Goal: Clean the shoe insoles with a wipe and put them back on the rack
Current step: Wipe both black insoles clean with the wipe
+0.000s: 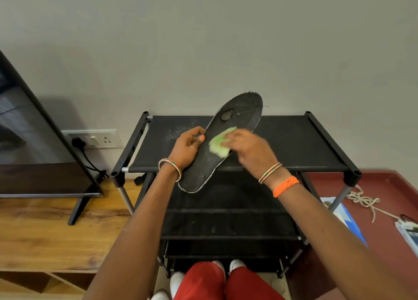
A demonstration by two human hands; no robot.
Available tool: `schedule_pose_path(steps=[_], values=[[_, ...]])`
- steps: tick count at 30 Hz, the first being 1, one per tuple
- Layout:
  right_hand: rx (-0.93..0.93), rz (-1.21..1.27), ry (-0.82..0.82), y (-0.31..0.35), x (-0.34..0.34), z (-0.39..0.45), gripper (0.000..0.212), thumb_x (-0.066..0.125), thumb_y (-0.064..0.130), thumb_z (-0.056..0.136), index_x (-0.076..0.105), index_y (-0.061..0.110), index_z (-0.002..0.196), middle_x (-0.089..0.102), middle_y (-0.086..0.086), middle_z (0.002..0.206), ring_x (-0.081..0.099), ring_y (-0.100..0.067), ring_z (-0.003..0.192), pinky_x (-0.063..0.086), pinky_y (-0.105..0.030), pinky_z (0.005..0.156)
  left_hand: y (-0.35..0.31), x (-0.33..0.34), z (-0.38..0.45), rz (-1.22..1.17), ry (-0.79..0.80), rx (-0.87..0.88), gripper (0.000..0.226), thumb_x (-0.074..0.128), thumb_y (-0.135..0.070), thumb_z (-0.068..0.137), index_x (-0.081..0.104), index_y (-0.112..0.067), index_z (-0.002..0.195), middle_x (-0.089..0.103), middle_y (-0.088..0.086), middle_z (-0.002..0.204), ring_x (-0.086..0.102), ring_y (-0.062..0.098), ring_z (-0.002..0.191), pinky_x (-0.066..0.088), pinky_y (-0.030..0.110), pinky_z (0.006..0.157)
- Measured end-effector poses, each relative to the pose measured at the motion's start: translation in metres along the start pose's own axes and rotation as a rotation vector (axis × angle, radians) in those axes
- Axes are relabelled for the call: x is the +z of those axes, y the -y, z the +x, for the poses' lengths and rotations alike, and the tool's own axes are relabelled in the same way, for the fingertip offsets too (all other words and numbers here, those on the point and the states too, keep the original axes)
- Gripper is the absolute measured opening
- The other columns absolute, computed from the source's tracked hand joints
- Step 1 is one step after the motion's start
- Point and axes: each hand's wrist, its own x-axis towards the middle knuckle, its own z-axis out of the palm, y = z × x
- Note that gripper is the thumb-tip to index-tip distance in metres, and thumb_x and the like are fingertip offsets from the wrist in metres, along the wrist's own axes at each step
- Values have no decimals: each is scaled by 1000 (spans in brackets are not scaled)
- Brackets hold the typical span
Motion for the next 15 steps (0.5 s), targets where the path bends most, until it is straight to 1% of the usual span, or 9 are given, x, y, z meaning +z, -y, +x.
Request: schedule_pose_path(steps=[2,4,6,8,10,11,12,13,15], values=[[235,10,-126,-14,-6,1,47,60,-21,63,74,10,95,71,-9,101,65,-28,98,55,-37,83,-2,-1,-1,12,28,-18,25,40,-12,100,57,-24,86,66,5,83,64,20,77,54,37,75],[319,20,-154,-15,-9,3,44,58,-20,68,74,9,97,71,-11,103,64,-30,101,54,-43,85,-5,-1,-1,26,63,-13,26,39,-11,100,54,-23,84,64,0,76,62,15,71,54,33,70],[204,27,-114,-2,-4,0,46,60,-21,63,74,8,96,71,-10,100,65,-29,98,55,-41,84,-8,-1,-2,-4,89,-23,26,38,-8,101,52,-20,82,60,-9,65,59,2,60,49,22,61],[-13,10,7,16,5,-8,50,66,-20,56,74,10,96,71,-8,100,66,-27,96,55,-34,80,-10,-2,-3,-56,116,-39,23,37,-5,100,51,-18,86,60,-11,57,56,-4,54,46,16,57],[-181,-26,132,29,11,-13,47,66,-15,60,73,10,99,71,-8,102,67,-26,96,55,-32,76,-9,-4,-3,-107,147,-50,21,37,-3,100,53,-16,96,65,-10,60,59,-3,58,48,15,61],[-207,-47,148,26,11,-12,43,59,-12,65,73,11,99,71,-8,102,67,-26,95,55,-31,76,-8,-5,-2,-143,152,-54,21,37,-2,100,54,-15,101,68,-9,66,62,-2,62,50,16,64],[-183,-64,127,20,8,-9,42,52,-10,67,73,11,98,71,-8,100,67,-25,94,55,-30,76,-8,-5,-1,-180,146,-61,22,37,-2,99,55,-13,106,70,-9,71,64,0,66,51,17,65],[-103,-72,83,11,6,-6,44,50,-11,66,73,12,96,71,-7,99,67,-26,94,55,-31,76,-8,-5,-1,-214,139,-73,23,37,-2,100,55,-11,112,72,-10,74,66,1,69,53,17,65],[194,-49,53,-8,-1,2,50,54,-18,64,73,12,100,69,-9,106,63,-28,104,54,-36,84,-8,-5,-1,-251,136,-99,28,36,-2,100,54,-9,119,73,-11,77,68,3,73,54,18,65]])
